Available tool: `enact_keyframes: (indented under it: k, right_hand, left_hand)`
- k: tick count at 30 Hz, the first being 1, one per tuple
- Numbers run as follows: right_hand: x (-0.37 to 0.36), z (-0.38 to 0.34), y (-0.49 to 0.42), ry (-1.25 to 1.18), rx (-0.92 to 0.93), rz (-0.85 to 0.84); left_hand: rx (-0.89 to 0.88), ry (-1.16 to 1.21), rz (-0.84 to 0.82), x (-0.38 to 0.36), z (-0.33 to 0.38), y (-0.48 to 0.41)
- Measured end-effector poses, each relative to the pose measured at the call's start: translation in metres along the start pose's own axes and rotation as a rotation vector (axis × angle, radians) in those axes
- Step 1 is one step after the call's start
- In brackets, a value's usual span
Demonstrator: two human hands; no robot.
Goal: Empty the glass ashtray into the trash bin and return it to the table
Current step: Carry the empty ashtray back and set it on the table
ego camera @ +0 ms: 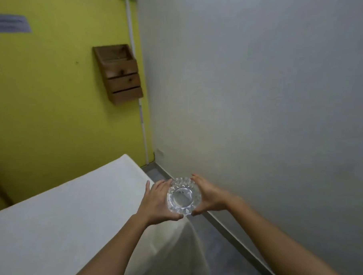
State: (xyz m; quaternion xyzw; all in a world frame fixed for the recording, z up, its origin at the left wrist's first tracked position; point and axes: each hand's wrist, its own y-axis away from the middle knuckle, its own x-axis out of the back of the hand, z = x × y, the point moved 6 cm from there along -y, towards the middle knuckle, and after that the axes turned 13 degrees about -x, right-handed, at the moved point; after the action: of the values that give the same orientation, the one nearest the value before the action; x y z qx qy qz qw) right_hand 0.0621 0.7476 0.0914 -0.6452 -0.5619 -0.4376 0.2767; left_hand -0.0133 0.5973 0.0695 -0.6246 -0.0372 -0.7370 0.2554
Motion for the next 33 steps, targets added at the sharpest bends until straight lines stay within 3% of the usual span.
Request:
enact_keyframes:
  k: [7,16,24,33]
  right_hand:
    - [-0.079,-0.182,-0.051,0.059,0.276,-0.119]
    - [-0.24,-0.408,-0.063,0.094,0.464,-0.31]
    - [-0.337,-0.506,-0.049,0.144,0.485,-0.392]
    - [-0.377,-0.516,-0.058,0.257,0.448,-0.368]
  left_hand:
    - [0.335,-0.068,0.005,0.075,-0.112,0.149]
    - [0.661,-0.081,-0.046,0.144,-0.232,0.378]
    - [0.8,-0.015,-0.122,0.148,-0.289,0.502]
    - [0.788,0.062,-0.178,0.127,-0.315,0.523]
